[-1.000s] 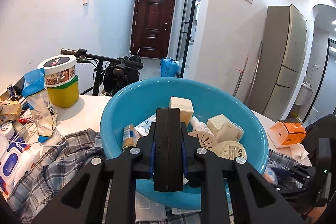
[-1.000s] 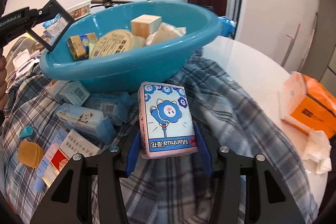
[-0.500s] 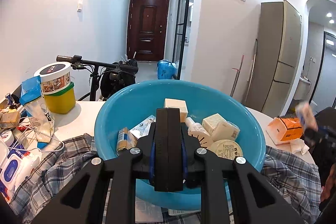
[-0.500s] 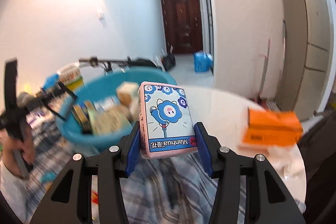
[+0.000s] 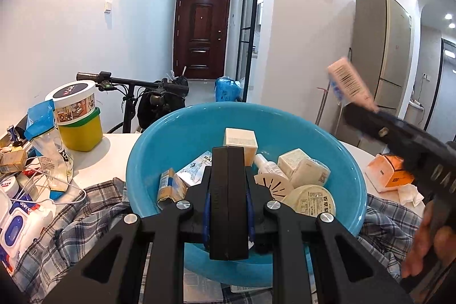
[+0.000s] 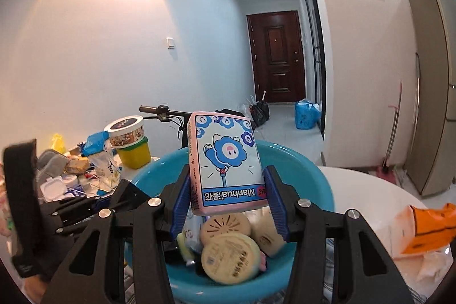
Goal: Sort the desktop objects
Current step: 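Lift the Manhua pack with the right gripper and carry it over the basin, then lower the Manhua pack into the basin while the left gripper releases the black square frame there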
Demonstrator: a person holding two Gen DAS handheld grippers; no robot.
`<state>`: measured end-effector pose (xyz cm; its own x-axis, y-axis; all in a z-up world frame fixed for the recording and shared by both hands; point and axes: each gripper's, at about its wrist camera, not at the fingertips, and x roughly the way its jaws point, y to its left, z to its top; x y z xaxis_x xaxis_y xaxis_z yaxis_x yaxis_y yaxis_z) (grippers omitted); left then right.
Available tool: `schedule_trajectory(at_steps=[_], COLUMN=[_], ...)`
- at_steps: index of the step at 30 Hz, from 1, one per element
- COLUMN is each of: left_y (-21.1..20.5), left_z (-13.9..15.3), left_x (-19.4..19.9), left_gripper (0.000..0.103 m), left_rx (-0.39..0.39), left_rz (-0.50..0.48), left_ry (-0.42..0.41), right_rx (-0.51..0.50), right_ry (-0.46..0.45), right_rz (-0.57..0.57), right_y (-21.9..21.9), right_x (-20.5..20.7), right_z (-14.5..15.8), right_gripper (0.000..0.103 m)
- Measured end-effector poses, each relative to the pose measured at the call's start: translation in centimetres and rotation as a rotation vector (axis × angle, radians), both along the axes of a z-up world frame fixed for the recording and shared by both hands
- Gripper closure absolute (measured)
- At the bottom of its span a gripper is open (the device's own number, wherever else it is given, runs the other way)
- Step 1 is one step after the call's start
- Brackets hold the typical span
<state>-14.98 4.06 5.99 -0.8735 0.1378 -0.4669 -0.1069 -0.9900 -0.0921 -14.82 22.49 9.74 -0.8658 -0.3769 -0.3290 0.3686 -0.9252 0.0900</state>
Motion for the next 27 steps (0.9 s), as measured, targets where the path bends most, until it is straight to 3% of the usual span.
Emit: schedule_trajectory(at_steps=[4,15,27], left_y=[0.0,0.0,-0.1], left_z=[0.0,-0.3,-0.5], left_x=[0.1,-0.3,-0.5], left_gripper=[0.082,0.082,0.082], left_rx=[0.000,-0.012,-0.023], left_rz=[0.002,0.006,0.015], left_ry=[0.007,0.010,0.011], right_rx=[0.049,-0.009,0.041], right_ry=[0.015,-0.032,-0.029], right_rz=[0.000,-0.018,-0.009], right_y=[-1.5,0.3,-0.9], right_x=[0.0,-1.0,-0.9], right_z=[-1.2,-2.6,-3.2], right_gripper=[0.055,0.055,0.054])
